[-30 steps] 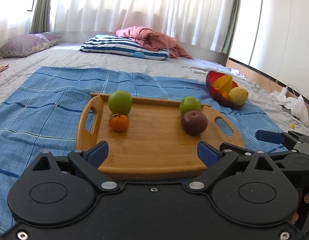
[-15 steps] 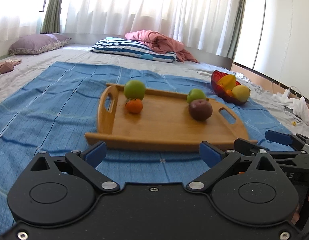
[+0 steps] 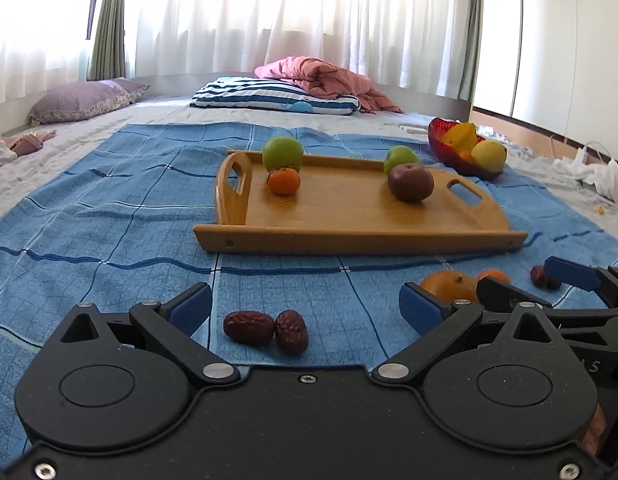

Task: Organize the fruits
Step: 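Grasp a dark red date with the left tool while the right tool grasps a large orange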

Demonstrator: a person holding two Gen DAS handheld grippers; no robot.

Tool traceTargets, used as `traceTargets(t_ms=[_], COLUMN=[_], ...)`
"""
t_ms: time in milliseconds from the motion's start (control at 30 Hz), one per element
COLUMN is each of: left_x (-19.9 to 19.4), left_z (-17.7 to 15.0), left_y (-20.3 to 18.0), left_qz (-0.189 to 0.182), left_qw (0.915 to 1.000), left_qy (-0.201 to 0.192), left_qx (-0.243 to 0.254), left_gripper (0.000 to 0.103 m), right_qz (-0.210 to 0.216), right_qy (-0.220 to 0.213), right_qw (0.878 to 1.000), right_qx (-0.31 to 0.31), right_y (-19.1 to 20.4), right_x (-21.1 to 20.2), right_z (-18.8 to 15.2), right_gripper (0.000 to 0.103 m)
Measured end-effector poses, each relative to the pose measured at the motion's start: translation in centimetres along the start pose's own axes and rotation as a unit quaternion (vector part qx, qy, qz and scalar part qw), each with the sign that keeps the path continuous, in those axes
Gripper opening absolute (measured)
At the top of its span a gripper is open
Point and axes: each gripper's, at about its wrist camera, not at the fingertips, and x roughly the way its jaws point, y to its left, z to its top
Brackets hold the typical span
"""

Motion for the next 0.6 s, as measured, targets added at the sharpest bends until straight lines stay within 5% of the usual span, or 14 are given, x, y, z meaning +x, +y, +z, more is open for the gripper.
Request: traceTargets(t_ms=[233,433,600], left_x=[-0.5,-0.6,-0.2], left_z=[-0.5,-0.9,-1.1], left_y=[-0.2,-0.2,-0.2], left_qz=[0.004,-0.002,-0.015], left_qw=[1.0,0.9999,0.9993], left_qy=[-0.001,0.015,0.035], left_qx=[0.007,0.002,0.001], left_gripper=[0.094,0.061,0.034], right_qz=[-0.027,-0.008,0.006], right_qy=[-0.002,0.0,-0.006], right_qw=[1.0,1.0,1.0], right_qx=[-0.001,-0.017,-0.023], right_y=[0.4,1.4,2.3], right_x=[-0.5,-0.9,-1.1], right_z=[-1.2,-1.4,-1.5], right_gripper=[0.103,0.103,0.089])
